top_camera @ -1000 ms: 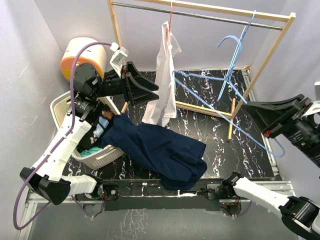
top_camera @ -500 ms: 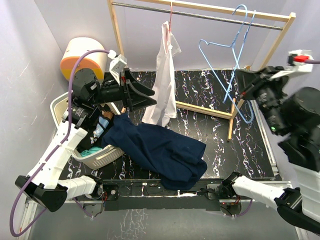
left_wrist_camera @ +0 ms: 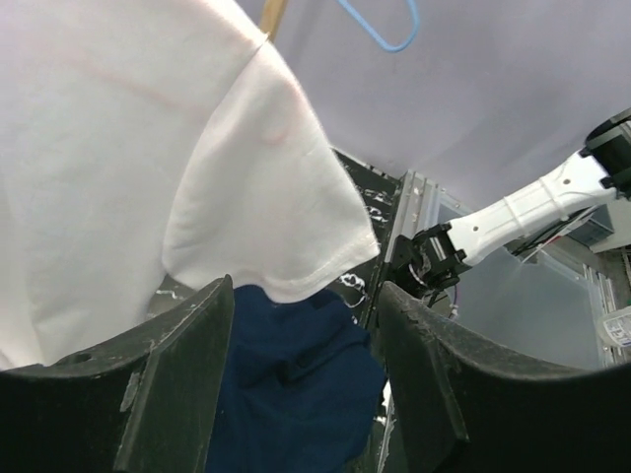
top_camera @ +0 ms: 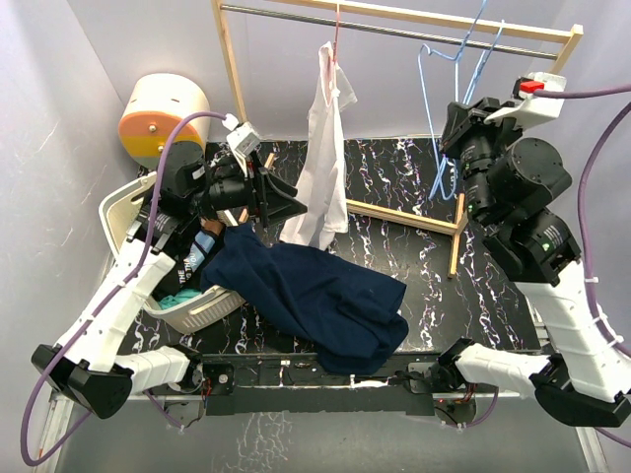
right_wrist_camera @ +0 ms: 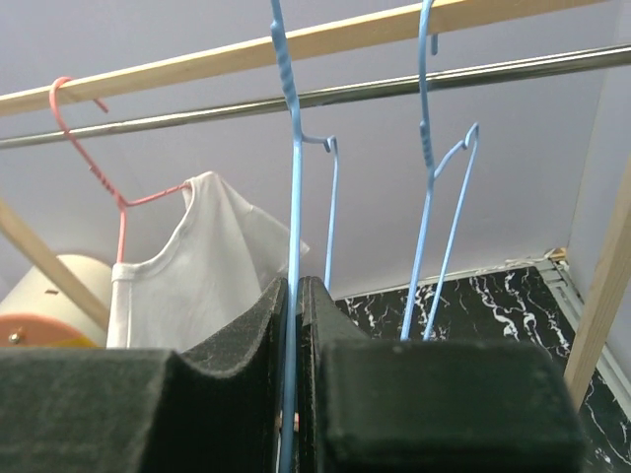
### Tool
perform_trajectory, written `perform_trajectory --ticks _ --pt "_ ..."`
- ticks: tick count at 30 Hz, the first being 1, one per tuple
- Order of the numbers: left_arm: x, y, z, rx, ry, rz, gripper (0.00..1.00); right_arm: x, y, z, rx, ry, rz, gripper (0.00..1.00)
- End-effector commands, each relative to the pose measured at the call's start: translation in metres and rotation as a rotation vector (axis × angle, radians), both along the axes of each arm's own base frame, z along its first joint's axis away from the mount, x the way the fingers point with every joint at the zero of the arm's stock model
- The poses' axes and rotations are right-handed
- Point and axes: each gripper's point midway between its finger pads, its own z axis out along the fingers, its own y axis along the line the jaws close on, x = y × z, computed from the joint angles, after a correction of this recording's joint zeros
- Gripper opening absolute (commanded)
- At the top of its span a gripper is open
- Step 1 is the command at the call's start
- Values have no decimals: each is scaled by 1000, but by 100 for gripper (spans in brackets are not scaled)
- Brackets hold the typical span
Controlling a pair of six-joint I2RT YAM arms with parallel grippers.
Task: Remove the t-shirt from the hanger
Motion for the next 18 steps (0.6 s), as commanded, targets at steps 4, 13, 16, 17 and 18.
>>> perform_trajectory --ticks 4,13,16,17,18 --pt "7 11 -26 83 24 79 62 25 -2 10 -11 -46 -120 8" --pt "7 10 -61 165 127 66 66 45 11 -27 -34 54 -128 8" --pt "3 5 -70 186 144 49 67 36 12 -35 -28 83 -90 17" --pt "1 3 -73 193 147 46 67 31 12 -36 -21 90 -68 24" --pt "0 1 -76 202 149 45 67 25 14 -37 -18 95 -33 31"
